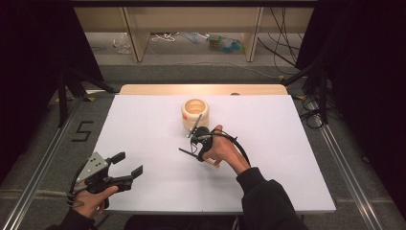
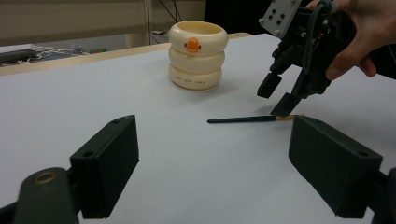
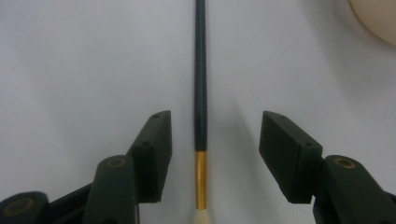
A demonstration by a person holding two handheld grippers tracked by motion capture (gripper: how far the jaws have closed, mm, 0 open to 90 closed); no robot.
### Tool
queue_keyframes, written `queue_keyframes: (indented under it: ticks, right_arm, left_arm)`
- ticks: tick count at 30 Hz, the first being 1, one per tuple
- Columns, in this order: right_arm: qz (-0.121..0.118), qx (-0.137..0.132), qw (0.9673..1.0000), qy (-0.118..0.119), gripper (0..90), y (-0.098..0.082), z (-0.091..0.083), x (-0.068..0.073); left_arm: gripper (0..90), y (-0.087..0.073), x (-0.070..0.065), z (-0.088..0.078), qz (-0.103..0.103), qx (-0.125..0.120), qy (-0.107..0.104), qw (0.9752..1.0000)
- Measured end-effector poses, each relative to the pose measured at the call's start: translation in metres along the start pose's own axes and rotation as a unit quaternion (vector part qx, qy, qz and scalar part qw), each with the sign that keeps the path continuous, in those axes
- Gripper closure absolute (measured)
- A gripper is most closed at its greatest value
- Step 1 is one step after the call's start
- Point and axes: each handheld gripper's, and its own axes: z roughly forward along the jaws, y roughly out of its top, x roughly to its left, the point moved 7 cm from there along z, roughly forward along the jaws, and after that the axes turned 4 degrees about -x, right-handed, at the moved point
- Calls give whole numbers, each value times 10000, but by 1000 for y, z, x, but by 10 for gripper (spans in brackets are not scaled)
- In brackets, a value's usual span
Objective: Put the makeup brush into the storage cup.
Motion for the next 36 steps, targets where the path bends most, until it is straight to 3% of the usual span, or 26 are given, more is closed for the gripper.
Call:
queue_keyframes:
  ticks: [24,27,28,30,32,33,36]
  right_arm:
    - [124,277,9994,156,559,0,11,1]
    - [95,326,9992,194,584,-1,11,1]
    - [-91,355,9992,150,591,-2,11,-2]
    - [77,330,9991,270,605,-1,12,2]
    - [-28,328,9991,250,618,-1,13,0]
    - [113,352,9990,246,624,-1,13,2]
    - [114,358,9990,232,639,0,15,2]
  left_arm:
    - [158,0,0,0,-11,-9,-22,10000]
    - [158,0,0,0,-9,-8,-23,10000]
    - [158,0,0,0,-4,-6,-26,10000]
    - [158,0,0,0,-8,-12,-26,10000]
    - [158,1,0,0,-1,-10,-28,10000]
    - [158,1,0,0,-4,-13,-27,10000]
    - [158,1,0,0,-9,-15,-25,10000]
